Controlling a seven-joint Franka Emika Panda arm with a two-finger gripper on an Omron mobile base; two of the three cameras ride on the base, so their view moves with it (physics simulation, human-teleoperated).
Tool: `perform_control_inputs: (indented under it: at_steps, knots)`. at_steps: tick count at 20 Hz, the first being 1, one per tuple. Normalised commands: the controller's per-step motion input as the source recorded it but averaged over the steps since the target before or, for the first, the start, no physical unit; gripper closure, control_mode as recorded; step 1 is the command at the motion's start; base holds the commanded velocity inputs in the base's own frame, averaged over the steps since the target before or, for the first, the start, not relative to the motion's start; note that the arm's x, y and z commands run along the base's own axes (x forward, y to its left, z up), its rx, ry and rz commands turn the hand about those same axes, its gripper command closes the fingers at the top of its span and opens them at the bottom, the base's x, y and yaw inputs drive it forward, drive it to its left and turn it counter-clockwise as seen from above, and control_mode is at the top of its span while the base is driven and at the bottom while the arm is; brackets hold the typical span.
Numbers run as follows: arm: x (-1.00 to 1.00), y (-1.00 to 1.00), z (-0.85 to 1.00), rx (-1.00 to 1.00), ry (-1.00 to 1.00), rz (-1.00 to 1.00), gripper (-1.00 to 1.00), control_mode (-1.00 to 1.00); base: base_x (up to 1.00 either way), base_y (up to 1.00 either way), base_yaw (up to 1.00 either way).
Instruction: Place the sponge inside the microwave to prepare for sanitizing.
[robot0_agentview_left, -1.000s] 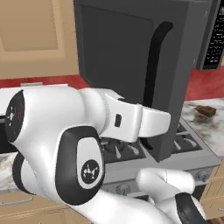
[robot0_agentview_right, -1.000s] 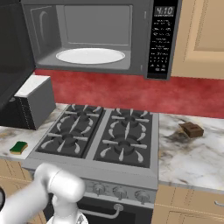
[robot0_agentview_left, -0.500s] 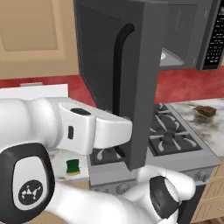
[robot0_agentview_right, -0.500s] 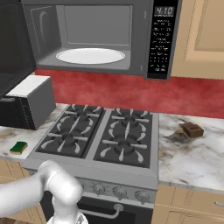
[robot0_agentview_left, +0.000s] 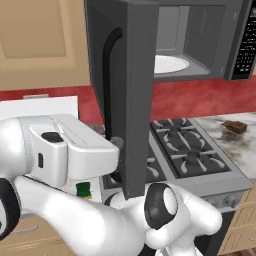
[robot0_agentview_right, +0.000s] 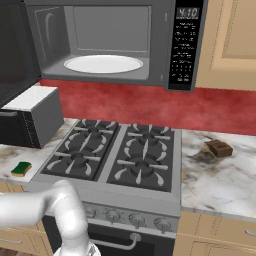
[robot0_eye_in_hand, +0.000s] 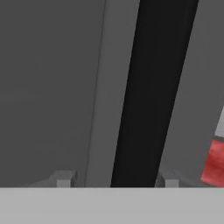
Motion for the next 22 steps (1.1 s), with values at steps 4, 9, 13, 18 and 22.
perform_control_inputs:
  at_steps: [4,9,13,18,22]
  knots:
    - [0.0,0.14,0.0,0.0,-0.01,-0.09,-1.0,-1.0,0.0,0.0,0.0]
    - [0.0,0.08,0.0,0.0,0.0,-0.08,-1.0,-1.0,0.0,0.0,0.0]
    - [0.03,0.39,-0.03,0.0,0.0,0.0,-1.0,-1.0,0.0,0.0,0.0]
    - [0.14,0.44,-0.08,0.0,0.0,0.0,-1.0,-1.0,0.0,0.0,0.0]
    - [-0.1,0.52,-0.08,0.0,0.02,0.03,-1.0,-1.0,0.0,0.0,0.0]
